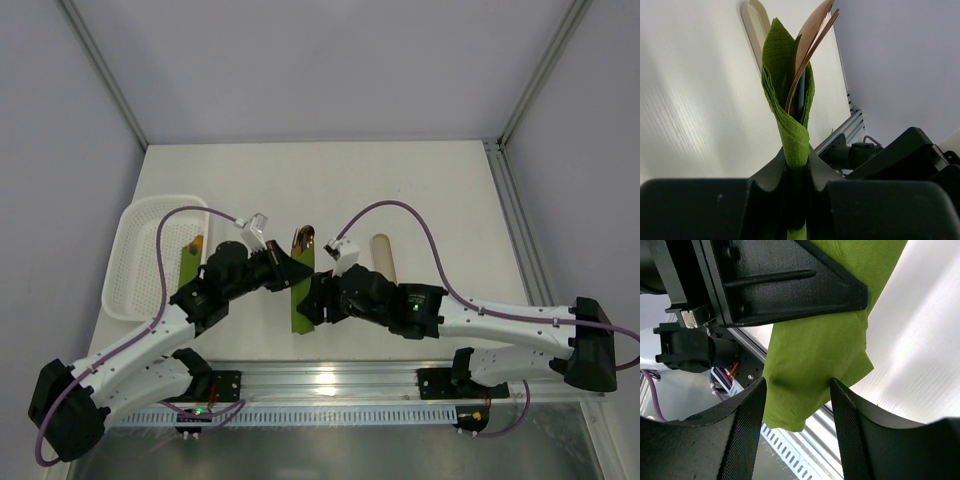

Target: Place the utensils on the paper napkin and roll it up

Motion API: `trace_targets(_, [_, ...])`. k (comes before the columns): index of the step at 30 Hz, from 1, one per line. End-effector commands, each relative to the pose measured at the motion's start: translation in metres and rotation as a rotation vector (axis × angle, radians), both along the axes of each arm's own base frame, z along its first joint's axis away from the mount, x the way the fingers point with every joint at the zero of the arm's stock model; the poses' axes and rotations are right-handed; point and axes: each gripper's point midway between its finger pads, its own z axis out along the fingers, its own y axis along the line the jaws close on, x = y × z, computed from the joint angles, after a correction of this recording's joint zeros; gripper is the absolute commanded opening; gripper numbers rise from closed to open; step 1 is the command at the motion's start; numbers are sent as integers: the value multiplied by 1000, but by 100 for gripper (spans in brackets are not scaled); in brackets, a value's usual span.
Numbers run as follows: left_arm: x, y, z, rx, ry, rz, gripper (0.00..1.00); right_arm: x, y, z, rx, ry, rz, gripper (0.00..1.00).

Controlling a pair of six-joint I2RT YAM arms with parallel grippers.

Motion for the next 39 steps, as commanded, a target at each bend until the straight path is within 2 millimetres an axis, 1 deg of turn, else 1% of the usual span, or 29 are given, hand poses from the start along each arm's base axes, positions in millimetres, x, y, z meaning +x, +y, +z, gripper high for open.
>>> trace_targets(1, [2, -4, 36, -54, -89, -17, 0, 7, 14, 22, 92, -14, -14, 58])
trace_targets(5, [0, -5, 36, -63, -85, -21, 0, 7, 20, 16, 98, 4, -1, 57])
trace_targets(9, [-1, -6, 38, -76, -86, -26, 0, 8, 24, 15, 118, 7, 6, 57])
trace_targets(17, [-4, -6, 41, -90, -86, -39, 0, 12, 15, 16, 142, -13, -19, 57])
trace_targets(21, [-4, -5, 40, -89, -85, -36, 0, 19, 9, 13, 116, -26, -45, 57])
trace_targets(25, [-5, -6, 39, -94, -80, -41, 0, 24, 7, 11, 106, -59, -40, 57])
trace_targets(26, [-5, -7, 41, -100, -84, -42, 0, 24, 8, 11, 108, -64, -30, 57])
trace_targets(27, [-5, -6, 40, -97, -81, -40, 0, 23, 11, 15, 128, -72, -15, 57])
trace_targets(34, [-7, -7, 46, -110, -89, -49, 0, 24, 9, 10, 125, -73, -4, 57])
trace_targets(35, [-7, -7, 46, -111, -89, -52, 0, 26, 12, 16, 153, -86, -2, 57])
trace_targets(37, [-7, -7, 46, -115, -89, -51, 0, 25, 11, 13, 158, -84, 12, 57])
trace_targets(39, [-8, -7, 46, -118, -90, -54, 0, 27, 11, 16, 181, -90, 14, 57])
